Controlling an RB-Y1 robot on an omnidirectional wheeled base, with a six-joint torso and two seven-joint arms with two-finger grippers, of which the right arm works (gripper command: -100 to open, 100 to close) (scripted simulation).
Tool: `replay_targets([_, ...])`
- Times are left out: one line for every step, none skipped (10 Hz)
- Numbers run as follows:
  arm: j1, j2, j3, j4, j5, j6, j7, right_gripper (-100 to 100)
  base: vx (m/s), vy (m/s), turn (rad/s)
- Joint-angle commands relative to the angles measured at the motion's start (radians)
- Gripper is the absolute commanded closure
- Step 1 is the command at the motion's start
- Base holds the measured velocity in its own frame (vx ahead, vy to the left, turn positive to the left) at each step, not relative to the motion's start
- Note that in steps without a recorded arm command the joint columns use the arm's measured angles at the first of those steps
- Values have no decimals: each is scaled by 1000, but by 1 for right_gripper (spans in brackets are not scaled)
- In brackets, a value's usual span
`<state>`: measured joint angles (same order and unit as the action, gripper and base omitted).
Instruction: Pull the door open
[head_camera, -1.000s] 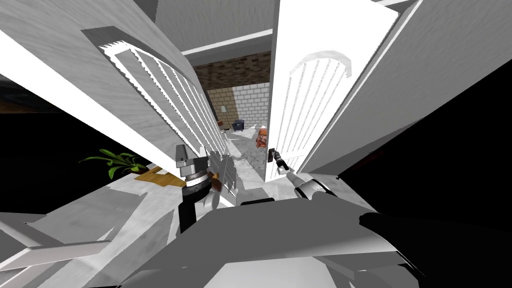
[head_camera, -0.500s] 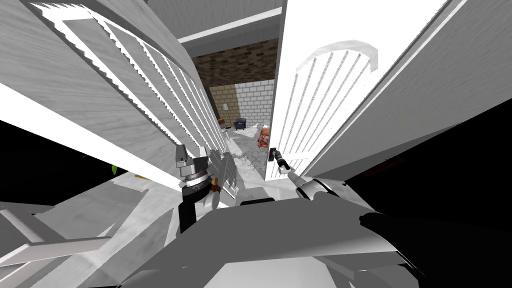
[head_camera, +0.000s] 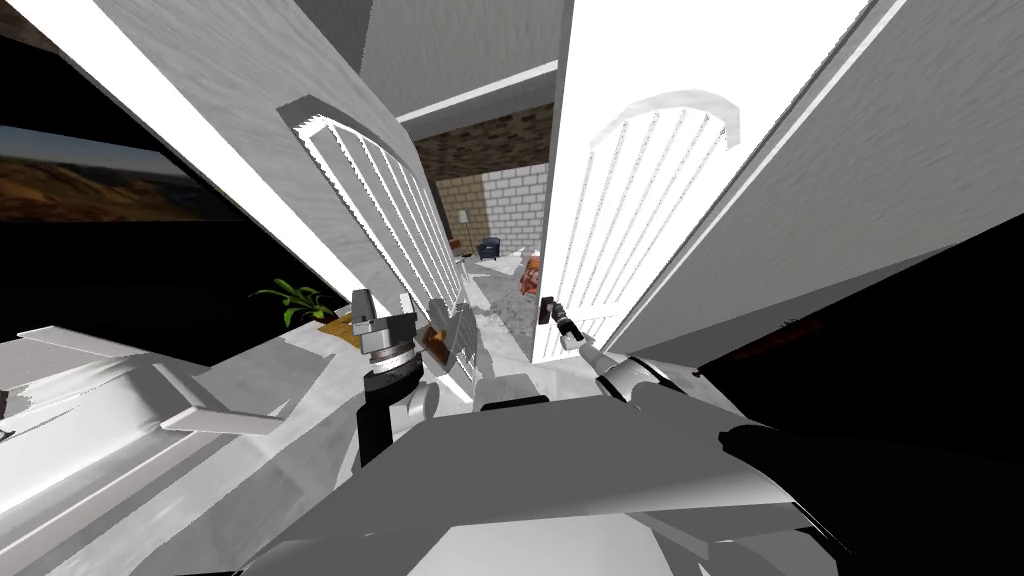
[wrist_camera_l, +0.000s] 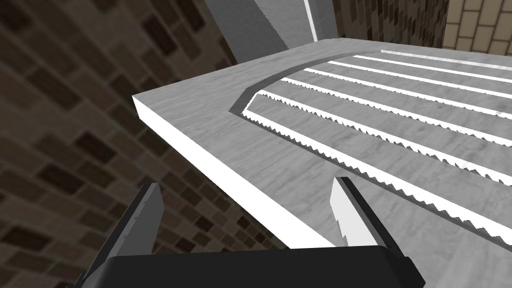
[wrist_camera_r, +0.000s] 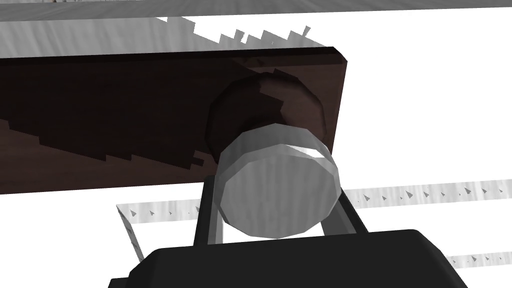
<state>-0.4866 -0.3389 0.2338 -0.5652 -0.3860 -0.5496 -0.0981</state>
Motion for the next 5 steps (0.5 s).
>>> replay_targets([18,9,13,-41,4,12,-5,100,-171,-101,63])
replay_targets([23,-4,33,-47,9,8,-31,100,-174,-114,99])
replay_targets([26,-12,45,-50,12,6,-46,100,-205,-156,221])
replay_targets([28,-18,55,-52,15,4,-58,100,-181,-141,165])
replay_targets([30,-24,63,-54,17,2,-69,100,-180,-130,115])
